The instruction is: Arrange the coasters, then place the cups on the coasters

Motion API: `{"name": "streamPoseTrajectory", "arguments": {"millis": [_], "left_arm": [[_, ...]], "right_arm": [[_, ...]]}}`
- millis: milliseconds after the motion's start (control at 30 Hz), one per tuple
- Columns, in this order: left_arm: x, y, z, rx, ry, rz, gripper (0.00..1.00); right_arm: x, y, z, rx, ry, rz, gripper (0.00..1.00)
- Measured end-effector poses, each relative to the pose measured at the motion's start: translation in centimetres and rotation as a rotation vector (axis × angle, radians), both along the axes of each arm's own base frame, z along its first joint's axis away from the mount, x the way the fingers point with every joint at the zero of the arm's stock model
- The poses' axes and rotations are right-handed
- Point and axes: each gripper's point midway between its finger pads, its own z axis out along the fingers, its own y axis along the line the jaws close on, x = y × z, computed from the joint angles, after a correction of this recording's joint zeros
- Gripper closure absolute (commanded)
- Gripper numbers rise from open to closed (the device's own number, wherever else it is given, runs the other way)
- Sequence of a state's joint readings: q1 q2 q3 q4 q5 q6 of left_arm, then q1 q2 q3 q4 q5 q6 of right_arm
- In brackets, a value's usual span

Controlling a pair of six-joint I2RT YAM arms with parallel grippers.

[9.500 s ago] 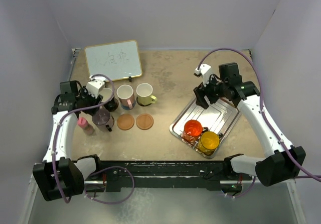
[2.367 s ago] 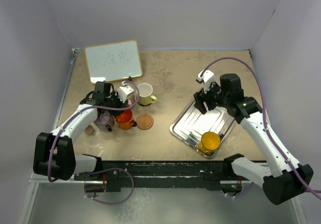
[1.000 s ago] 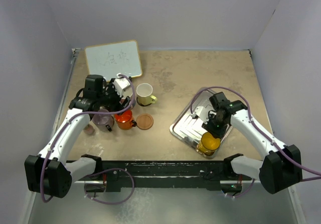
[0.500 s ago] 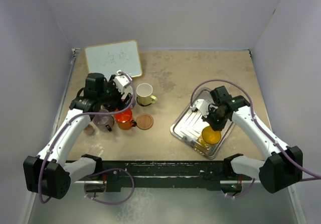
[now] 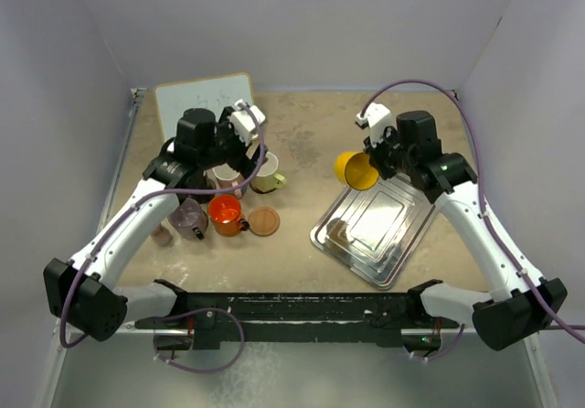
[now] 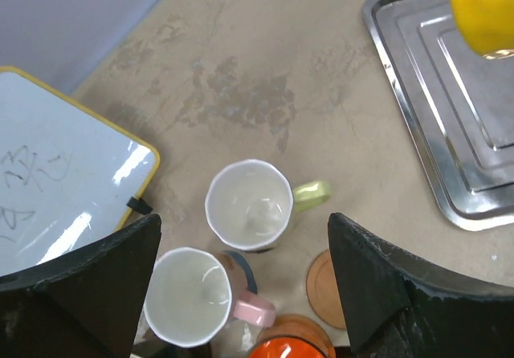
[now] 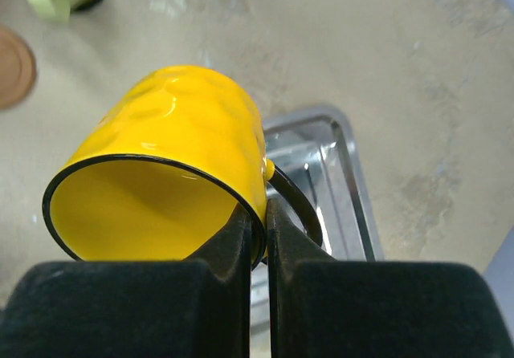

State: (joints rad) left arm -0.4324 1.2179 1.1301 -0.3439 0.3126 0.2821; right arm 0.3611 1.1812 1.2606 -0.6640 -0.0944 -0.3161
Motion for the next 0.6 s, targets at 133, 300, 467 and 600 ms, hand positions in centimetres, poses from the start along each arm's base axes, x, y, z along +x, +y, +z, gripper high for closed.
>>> {"name": "streamPoseTrajectory", "arguments": {"millis": [133,300,467,600], "left_arm": [[1.8,-2.0,3.1,-0.040,-0.040,0.021,0.19],[1.5,-5.8,6.1,-0.092,-0.092,0.004,0.19],[0.5,-9.5,6.7,-0.138,-0.083,-0.018,0.18],[0.1,-11.8,6.0,-0.162,-0.032,-0.017,0.18]], "right_arm": [[2.7,1.2,1.9,0.056,-0.111,-0.087,1.00],[5.3,2.4,3.8,0.099,-0.238,-0.241,1.00],[6.7,2.9,4.5,0.156,-0.295,-0.383,1.00],[7.1,3.0,4.3,0.185,-0.306,-0.469,1.00]]}}
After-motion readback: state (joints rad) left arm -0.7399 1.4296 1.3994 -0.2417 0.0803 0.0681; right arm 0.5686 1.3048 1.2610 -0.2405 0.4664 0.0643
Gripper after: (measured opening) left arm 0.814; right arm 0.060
